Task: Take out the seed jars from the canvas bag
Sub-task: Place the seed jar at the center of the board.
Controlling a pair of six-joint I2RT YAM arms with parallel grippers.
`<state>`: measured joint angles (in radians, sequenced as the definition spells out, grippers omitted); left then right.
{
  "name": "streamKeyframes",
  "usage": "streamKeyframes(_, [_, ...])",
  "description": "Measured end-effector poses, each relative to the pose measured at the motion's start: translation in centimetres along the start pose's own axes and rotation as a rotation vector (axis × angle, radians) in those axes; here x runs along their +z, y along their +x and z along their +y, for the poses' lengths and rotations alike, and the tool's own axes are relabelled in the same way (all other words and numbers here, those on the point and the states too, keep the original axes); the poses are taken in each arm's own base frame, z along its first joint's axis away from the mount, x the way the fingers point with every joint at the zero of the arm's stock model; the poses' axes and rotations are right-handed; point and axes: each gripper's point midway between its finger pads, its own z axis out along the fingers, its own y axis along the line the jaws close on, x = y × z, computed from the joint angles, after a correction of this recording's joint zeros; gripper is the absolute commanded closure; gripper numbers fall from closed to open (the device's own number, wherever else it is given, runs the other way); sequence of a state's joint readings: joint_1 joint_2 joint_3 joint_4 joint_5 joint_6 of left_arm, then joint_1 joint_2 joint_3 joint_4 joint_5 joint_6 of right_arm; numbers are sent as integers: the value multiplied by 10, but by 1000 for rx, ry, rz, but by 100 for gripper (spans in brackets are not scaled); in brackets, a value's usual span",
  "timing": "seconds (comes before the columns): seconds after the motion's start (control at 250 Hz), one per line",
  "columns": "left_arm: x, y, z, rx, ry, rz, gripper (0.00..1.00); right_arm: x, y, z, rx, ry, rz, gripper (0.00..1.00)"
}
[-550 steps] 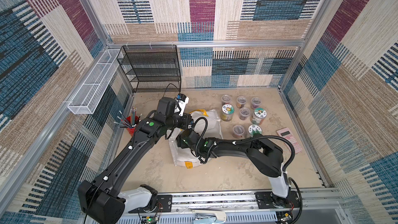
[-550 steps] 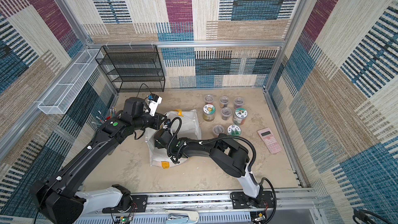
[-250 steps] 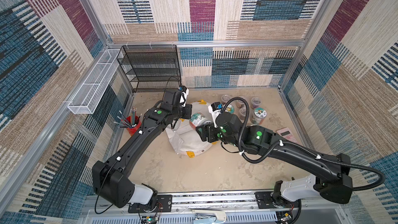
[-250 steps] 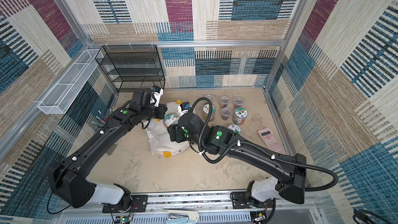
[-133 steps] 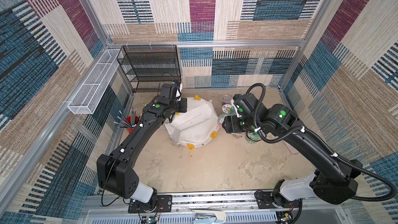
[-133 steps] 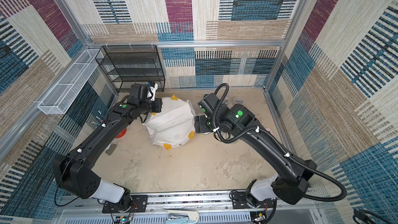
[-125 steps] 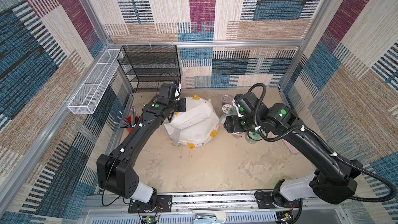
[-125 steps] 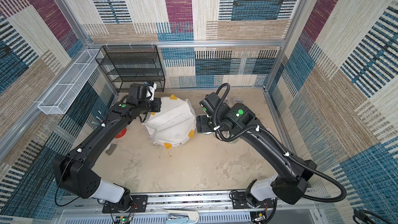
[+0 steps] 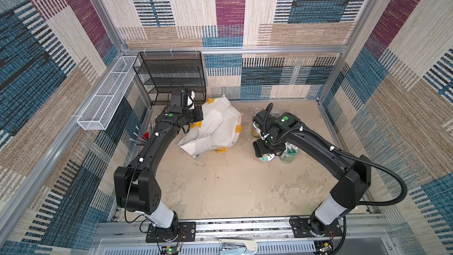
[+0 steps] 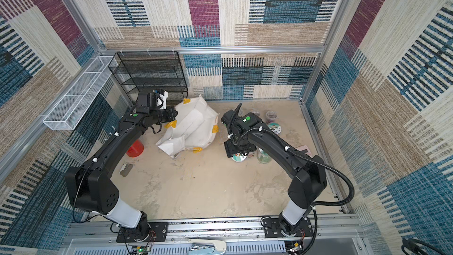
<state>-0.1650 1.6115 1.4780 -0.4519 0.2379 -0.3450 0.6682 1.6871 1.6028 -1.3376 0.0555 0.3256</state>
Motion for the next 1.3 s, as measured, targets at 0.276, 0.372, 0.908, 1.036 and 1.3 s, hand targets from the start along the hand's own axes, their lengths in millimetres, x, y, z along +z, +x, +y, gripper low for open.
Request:
streamKeyframes(0.276, [-1,-31,-28,-90,167,-9,100,42,-13,9,-49,25,95,46])
streamKeyframes(0.372, [0,-28,-33,-108,204,11,100,55,-16,11,-61,33,115,46])
streamKeyframes(0.908, [9,-23,-33,-145,244,40,100,90,-18,12,-78,44,129,26])
streamKeyframes(1.036, [9,-26,-32,-146,243,36,100,83,-27,13,-69,32,105,9])
streamKeyframes(1.3, [12,-25,-32,-152,256,51,100,31,-91,14,-11,-41,-103,1])
